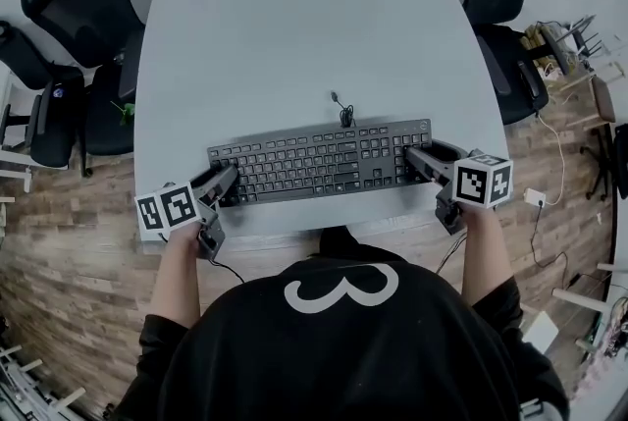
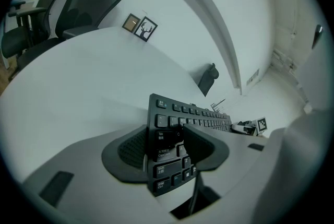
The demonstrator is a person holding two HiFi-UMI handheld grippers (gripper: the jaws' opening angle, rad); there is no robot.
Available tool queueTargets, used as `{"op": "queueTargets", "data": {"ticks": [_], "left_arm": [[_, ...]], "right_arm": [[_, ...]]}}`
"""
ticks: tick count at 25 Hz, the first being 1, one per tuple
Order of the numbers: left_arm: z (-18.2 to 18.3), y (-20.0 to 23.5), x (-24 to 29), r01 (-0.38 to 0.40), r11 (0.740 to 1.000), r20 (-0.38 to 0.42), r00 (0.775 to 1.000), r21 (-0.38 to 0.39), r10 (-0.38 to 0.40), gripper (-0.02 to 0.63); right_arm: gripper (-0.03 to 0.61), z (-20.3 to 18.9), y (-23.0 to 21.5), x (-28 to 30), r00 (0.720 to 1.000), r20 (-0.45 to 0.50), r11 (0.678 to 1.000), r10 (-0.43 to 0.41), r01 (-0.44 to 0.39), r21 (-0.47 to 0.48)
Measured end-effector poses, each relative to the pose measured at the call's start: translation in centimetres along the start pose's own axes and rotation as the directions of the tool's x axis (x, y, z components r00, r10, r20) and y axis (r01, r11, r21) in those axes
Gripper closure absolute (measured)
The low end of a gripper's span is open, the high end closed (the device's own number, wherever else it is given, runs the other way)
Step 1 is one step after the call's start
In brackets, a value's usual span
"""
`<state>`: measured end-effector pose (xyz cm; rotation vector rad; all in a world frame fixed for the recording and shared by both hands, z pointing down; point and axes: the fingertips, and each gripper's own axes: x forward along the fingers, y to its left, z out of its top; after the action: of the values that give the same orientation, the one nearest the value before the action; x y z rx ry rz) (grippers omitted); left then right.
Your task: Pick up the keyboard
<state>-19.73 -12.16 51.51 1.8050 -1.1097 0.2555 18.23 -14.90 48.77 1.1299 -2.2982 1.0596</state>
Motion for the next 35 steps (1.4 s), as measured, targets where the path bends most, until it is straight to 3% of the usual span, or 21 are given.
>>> {"op": "queueTargets", "data": {"ticks": [7, 17, 35], "left_arm": [[1.1, -1.6, -6.2, 0.016, 0.998, 0.104, 0.994, 0.067, -0.023, 0.403], [3.4, -5.8, -12.2, 0.015, 0.988, 0.233, 0.971, 0.153, -0.051, 0.403], [4.4, -9.3, -18.1, 0.026, 0.976, 0.305, 0.948, 0.215, -0.092, 0.403]], "right_arm": [[0.367, 1.4, 5.7, -3.2, 0.994, 0.106, 0.996, 0.015, -0.006, -0.084], [0.365, 4.4, 10.2, -8.2, 0.970, 0.236, 0.986, 0.053, -0.013, -0.168], [0.365, 5.8, 15.3, -13.4, 0.936, 0.343, 0.976, 0.075, 0.002, -0.218]]}}
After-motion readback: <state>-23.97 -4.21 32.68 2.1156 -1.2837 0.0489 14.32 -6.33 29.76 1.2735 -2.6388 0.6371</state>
